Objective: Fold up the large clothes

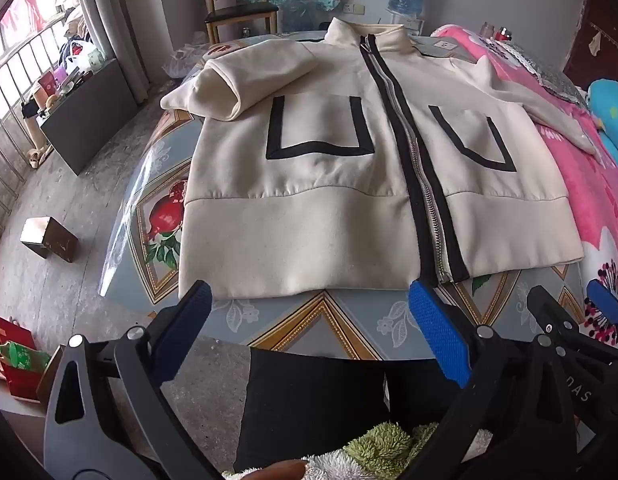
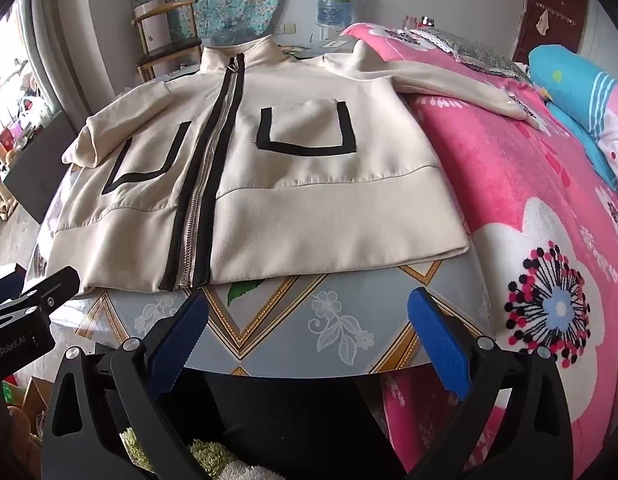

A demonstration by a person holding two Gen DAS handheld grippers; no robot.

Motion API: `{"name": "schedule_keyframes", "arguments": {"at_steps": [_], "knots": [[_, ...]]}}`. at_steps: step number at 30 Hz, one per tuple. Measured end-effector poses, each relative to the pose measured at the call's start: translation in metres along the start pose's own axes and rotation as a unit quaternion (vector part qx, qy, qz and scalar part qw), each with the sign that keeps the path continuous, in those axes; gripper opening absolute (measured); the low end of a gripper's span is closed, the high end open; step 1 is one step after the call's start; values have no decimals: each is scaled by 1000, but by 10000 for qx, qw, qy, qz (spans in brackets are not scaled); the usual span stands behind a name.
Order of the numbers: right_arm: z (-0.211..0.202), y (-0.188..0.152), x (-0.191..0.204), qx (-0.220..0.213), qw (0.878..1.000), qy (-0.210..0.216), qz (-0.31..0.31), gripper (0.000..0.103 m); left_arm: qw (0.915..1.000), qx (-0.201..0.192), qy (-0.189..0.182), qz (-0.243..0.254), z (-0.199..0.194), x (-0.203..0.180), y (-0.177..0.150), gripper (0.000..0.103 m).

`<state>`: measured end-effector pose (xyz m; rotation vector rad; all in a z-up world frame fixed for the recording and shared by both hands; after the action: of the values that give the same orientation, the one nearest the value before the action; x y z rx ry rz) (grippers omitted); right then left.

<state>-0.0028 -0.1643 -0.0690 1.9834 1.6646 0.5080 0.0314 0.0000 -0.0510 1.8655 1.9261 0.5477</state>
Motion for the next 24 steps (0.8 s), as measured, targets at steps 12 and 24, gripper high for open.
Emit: {"name": "schedule_keyframes", "arguments": {"at_steps": [12, 24], "knots": [[2, 1, 4, 20, 10000, -18, -21, 97, 10000, 22, 10, 20, 5, 4, -4, 95], [-4, 3, 4, -15, 9999, -59, -81, 97, 10000, 38, 30, 19, 5, 3, -4, 95]]}}
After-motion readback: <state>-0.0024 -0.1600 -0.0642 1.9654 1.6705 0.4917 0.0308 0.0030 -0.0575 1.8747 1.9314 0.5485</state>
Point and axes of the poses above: each gripper's, at about its wrist camera, not at the fingertips, and z roughly the way its jaws point, x to its left, y to its top, the point moved 6 cm from there along z, roughly the way its jaws point, and after that the axes turned 1 degree about -x, right-handed, at the moved point
